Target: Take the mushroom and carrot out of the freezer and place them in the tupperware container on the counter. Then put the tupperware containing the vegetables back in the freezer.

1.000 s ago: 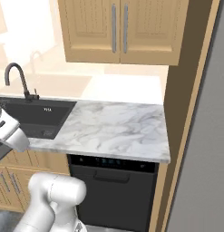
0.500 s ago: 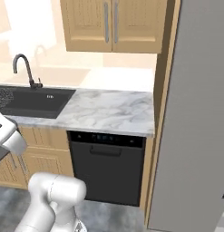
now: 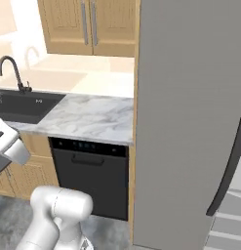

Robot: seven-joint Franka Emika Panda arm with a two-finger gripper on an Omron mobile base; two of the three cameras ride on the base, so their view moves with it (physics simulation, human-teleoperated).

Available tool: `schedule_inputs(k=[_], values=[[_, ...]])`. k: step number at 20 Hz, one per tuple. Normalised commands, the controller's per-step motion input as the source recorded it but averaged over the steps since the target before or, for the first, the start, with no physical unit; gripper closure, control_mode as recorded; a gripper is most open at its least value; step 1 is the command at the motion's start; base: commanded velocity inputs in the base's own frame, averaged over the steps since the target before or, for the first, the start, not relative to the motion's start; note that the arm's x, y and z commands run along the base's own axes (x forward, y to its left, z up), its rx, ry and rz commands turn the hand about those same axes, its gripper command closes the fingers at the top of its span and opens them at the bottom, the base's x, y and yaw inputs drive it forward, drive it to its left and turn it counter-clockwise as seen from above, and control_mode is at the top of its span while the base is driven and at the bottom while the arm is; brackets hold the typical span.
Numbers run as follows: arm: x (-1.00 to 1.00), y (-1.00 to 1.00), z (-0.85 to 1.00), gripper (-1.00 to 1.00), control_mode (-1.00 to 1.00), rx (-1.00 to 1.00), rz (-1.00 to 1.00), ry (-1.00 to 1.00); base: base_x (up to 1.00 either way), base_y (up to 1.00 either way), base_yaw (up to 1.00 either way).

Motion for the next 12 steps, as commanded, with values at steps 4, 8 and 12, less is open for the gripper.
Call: schedule_inputs(k=[4, 8, 12], values=[[0.00, 0.00, 0.00, 1.00, 1.00, 0.00, 0.00, 0.00, 0.05, -0.72, 0.14], [0.00, 0.00, 0.00, 1.00, 1.00, 0.00, 0.00, 0.00, 0.12, -0.72, 0.13], [0.00, 0.00, 0.00, 1.00, 1.00, 0.00, 0.00, 0.00, 0.21, -0.67, 0.05]])
